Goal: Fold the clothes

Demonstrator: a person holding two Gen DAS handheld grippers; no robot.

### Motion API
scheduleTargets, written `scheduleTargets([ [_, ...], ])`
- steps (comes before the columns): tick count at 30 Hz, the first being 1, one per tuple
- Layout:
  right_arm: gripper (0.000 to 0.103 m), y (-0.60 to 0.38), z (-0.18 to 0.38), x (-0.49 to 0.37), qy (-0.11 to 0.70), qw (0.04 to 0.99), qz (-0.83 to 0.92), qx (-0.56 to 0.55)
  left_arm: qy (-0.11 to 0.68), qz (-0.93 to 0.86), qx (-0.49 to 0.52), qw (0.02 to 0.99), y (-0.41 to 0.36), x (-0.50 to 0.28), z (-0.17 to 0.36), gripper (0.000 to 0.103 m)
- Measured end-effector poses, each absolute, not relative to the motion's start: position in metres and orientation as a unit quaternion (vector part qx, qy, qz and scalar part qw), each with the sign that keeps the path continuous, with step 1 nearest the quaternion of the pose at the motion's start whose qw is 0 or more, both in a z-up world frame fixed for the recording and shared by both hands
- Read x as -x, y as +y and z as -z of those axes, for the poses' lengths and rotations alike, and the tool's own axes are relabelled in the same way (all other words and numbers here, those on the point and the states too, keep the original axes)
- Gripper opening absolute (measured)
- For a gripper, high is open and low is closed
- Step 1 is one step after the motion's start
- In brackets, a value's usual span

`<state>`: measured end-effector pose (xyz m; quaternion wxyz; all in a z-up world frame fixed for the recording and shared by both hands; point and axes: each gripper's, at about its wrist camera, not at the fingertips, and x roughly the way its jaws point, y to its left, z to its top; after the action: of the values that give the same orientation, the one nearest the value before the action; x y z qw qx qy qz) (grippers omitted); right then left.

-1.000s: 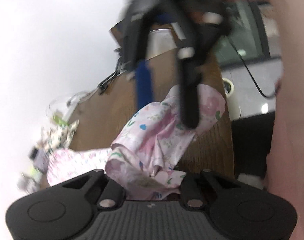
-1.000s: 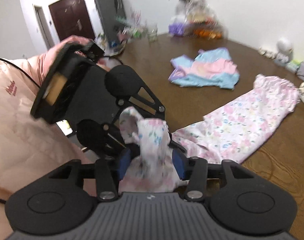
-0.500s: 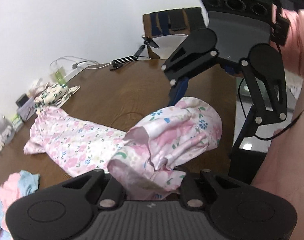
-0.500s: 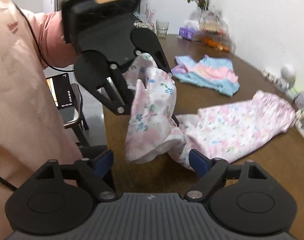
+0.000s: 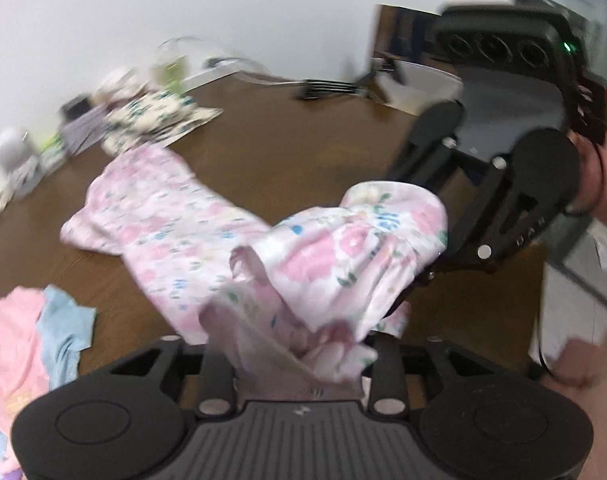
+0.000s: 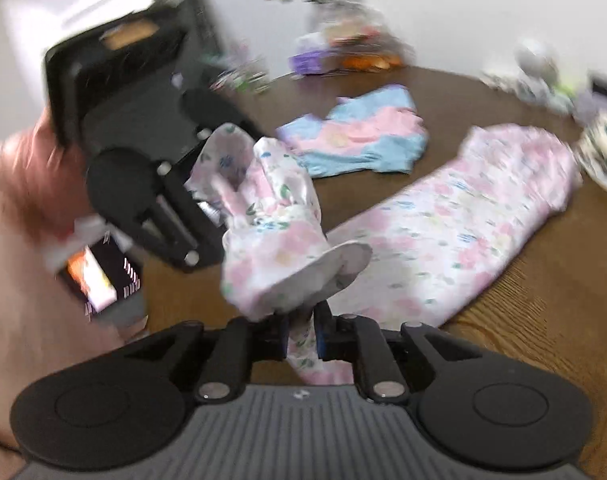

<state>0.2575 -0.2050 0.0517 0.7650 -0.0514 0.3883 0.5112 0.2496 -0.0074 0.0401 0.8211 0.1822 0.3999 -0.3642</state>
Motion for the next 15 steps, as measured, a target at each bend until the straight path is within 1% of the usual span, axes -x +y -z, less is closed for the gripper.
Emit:
scheduleTargets([
  [1, 0.014, -0.206, -0.047, -0.268, 0.399, 0.766, -0.503, 0.037, 0.401, 0.357, -0.176, 0.825, -0.006, -0.256, -0.038, 0.047],
  [3, 0.019, -0.209, -0.035, -0.279, 0.415, 0.767, -0.489, 0.017, 0.404, 0.348, -0.168, 0.829, -0.002, -0.265, -0.033, 0.051],
  [6, 0.020, -0.213, -0.022, -0.286, 0.425, 0.767, -0.481, -0.006, 0.409, 0.340, -0.155, 0.832, 0.005, -0.273, -0.026, 0.055],
  [8, 0.020, -0.216, -0.016, -0.287, 0.428, 0.768, -0.477, -0.019, 0.409, 0.339, -0.143, 0.835, 0.010, -0.277, -0.023, 0.054],
  [10, 0.020, -0.218, -0.014, -0.286, 0.427, 0.767, -0.477, -0.035, 0.407, 0.347, -0.127, 0.835, 0.014, -0.281, -0.023, 0.048],
  [11, 0.020, -0.218, -0.013, -0.285, 0.426, 0.767, -0.478, -0.044, 0.402, 0.356, -0.124, 0.834, 0.014, -0.280, -0.025, 0.032],
  [13, 0.019, -0.221, -0.015, -0.279, 0.418, 0.770, -0.478, -0.059, 0.391, 0.375, -0.118, 0.832, 0.012, -0.279, -0.029, 0.017],
  [14, 0.010, -0.222, -0.017, -0.276, 0.411, 0.774, -0.477, -0.066, 0.385, 0.385, -0.117, 0.831, 0.010, -0.278, -0.031, 0.014],
  [15, 0.004, -0.223, -0.020, -0.272, 0.403, 0.778, -0.476, -0.071, 0.379, 0.392, -0.118, 0.830, 0.009, -0.275, -0.033, 0.013],
])
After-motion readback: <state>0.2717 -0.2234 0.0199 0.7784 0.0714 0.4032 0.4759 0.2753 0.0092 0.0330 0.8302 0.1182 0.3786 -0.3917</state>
